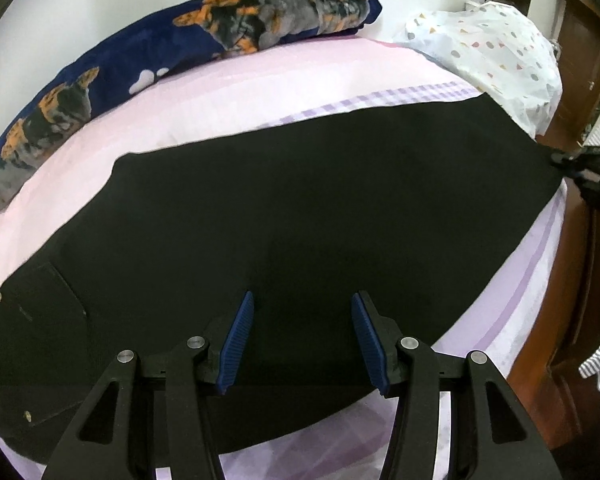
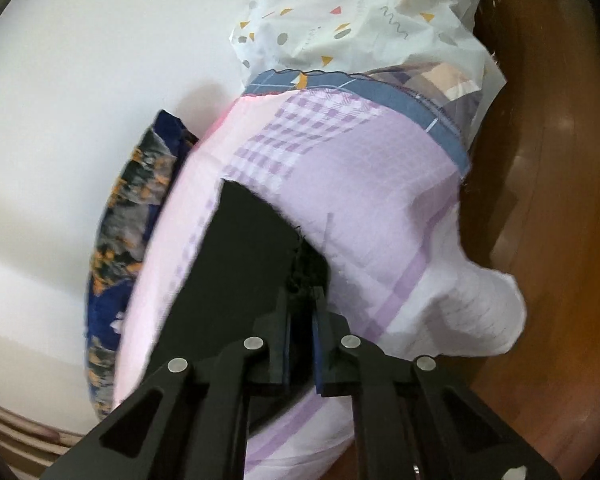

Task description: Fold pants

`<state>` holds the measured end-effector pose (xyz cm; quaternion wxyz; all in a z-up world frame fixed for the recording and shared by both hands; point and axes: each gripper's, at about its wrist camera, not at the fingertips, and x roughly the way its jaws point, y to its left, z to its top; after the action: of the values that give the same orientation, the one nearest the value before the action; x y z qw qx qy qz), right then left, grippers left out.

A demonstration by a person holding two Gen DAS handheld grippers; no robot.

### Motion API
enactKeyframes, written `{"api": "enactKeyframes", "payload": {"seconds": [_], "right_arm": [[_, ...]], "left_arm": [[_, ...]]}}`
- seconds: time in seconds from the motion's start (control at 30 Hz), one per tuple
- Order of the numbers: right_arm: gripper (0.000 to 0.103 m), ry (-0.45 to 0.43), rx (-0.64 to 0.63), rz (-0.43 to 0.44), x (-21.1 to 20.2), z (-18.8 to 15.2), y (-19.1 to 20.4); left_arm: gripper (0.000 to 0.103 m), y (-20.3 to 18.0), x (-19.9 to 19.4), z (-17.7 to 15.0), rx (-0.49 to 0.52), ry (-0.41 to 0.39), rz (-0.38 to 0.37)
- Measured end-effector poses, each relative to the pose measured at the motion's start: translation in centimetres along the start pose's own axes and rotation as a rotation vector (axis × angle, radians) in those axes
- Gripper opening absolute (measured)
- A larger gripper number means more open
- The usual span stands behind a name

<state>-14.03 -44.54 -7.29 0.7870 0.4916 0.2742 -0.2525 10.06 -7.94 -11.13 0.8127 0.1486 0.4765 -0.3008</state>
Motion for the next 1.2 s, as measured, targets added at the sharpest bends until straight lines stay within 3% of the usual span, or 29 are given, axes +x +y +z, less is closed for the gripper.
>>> {"api": "enactKeyframes", "payload": {"seconds": [0.13, 0.3, 0.6, 0.8, 1.0, 1.1, 1.2], "right_arm": [[0.008, 0.014, -0.012, 0.103, -0.8, -0.3, 3.1], [0.008, 0.098, -0.128, 0.231, 0.3, -2.6, 10.7], [0.008, 0.390, -0.352, 0.392, 6.3, -12.2, 23.3], [0.008, 0.596, -0.505, 0.388, 10.0, -20.9, 27.0], [0.010, 0.690, -0.698, 0.282, 11.2, -26.5, 27.1], [0.018, 0.716, -0.782, 0.253, 11.2, -27.7, 27.4], [0.040, 0.752, -0.794, 0.259, 10.7, -27.6, 27.5]], "left_arm": [[0.052, 0.9, -0.7, 0.2, -0.050, -0.028, -0.028], [0.052, 3.2, -2.8, 0.3, -0.128, -0.089, -0.036], [0.052, 9.6, -6.3, -1.8, -0.305, -0.163, -0.014], [0.052, 13.0, -7.4, -4.2, -0.403, -0.172, -0.007], [0.052, 13.6, -7.5, -5.3, -0.421, -0.171, -0.038], [0.052, 13.4, -7.3, -4.9, -0.418, -0.172, -0.073], [0.052, 13.1, -7.1, -4.4, -0.416, -0.167, -0.120]]}}
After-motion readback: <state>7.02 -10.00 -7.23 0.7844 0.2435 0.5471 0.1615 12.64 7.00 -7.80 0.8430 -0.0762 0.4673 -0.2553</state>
